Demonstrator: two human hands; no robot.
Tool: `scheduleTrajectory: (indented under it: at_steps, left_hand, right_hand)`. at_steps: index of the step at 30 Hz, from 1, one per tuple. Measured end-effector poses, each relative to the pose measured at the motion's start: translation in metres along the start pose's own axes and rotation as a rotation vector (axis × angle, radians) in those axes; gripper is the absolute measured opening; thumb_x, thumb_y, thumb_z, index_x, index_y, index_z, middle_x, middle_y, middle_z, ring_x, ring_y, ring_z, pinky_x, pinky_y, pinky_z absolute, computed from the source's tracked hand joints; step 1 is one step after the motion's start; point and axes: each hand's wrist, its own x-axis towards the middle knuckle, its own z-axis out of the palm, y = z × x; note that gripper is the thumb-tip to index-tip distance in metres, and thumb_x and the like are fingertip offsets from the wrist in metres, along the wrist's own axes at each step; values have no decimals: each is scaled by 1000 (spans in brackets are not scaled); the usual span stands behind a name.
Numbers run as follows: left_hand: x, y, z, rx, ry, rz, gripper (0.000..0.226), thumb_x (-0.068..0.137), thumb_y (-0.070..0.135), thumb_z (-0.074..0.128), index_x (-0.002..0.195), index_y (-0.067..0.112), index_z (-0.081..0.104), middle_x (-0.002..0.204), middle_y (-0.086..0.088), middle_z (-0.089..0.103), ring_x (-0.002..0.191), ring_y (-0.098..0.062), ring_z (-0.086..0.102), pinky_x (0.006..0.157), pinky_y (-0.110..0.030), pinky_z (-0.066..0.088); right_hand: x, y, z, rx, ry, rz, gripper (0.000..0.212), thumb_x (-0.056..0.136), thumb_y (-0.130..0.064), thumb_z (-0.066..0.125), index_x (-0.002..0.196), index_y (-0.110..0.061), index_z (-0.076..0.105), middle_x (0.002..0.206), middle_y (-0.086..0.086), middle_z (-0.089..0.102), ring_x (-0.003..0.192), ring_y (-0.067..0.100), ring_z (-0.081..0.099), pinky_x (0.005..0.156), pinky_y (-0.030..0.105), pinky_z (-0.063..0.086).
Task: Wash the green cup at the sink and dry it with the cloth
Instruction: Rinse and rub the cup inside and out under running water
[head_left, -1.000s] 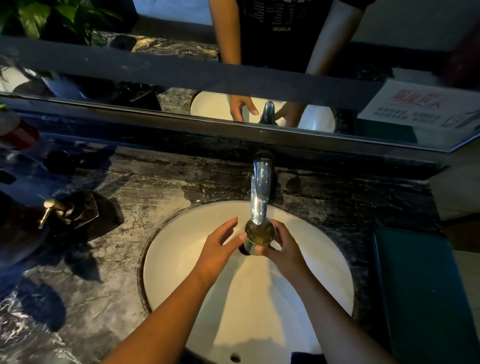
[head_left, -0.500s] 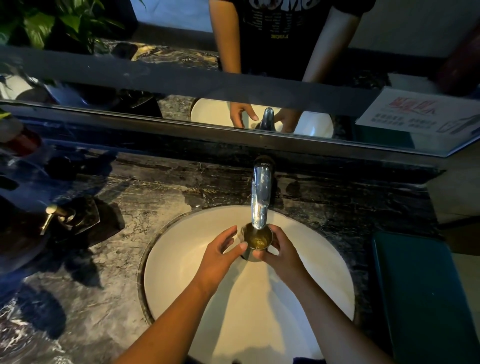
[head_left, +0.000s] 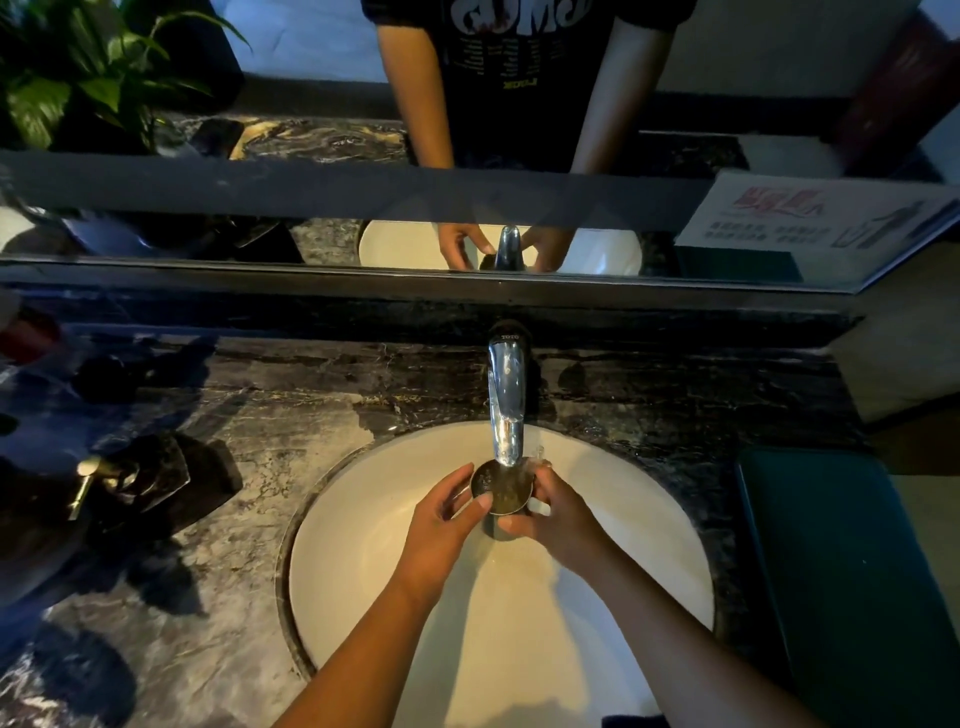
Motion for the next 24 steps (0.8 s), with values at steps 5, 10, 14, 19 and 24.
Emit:
scheduleTrajectory:
  at_steps: [5, 10, 14, 19, 24]
  left_hand:
    - [1, 1, 1, -25, -34, 13, 30, 100, 19, 59, 126, 30, 69, 120, 3, 74, 112, -16, 69, 90, -30, 57]
    - [4, 7, 7, -76, -60, -57, 34, 94, 40, 60, 127, 33, 68, 121, 9, 74, 116, -15, 67, 90, -34, 53]
    - [6, 4, 11, -147, -67, -153, 32, 91, 46, 60, 120, 37, 71, 116, 8, 75, 115, -19, 66, 87, -38, 57]
    - [5, -3, 15, -281, -33, -267, 31, 99, 38, 58, 128, 34, 67, 118, 0, 75, 115, -32, 67, 95, -57, 56]
    - [2, -11, 20, -398, -60, -334, 35, 102, 37, 52, 132, 24, 64, 126, -8, 72, 116, -35, 67, 99, -58, 53]
  right_hand:
    - [5, -7, 2, 8, -7, -27, 67, 65, -39, 82, 128, -40, 59, 119, -14, 72, 121, 10, 63, 109, 43, 51]
    - [6, -13, -4, 2, 29, -6, 52, 77, -30, 85, 119, -48, 60, 121, -16, 68, 119, 11, 61, 94, 23, 50]
    - [8, -12, -9, 29, 14, 36, 61, 79, -34, 84, 135, -32, 59, 134, -2, 66, 125, 19, 60, 104, 36, 50]
    - [6, -16, -10, -51, 12, 78, 55, 70, -53, 76, 121, -39, 60, 112, -12, 67, 108, 17, 66, 93, 34, 55]
    - [3, -19, -15, -132, 0, 83, 56, 73, -50, 77, 123, -32, 61, 112, -8, 66, 104, 16, 65, 89, 34, 56]
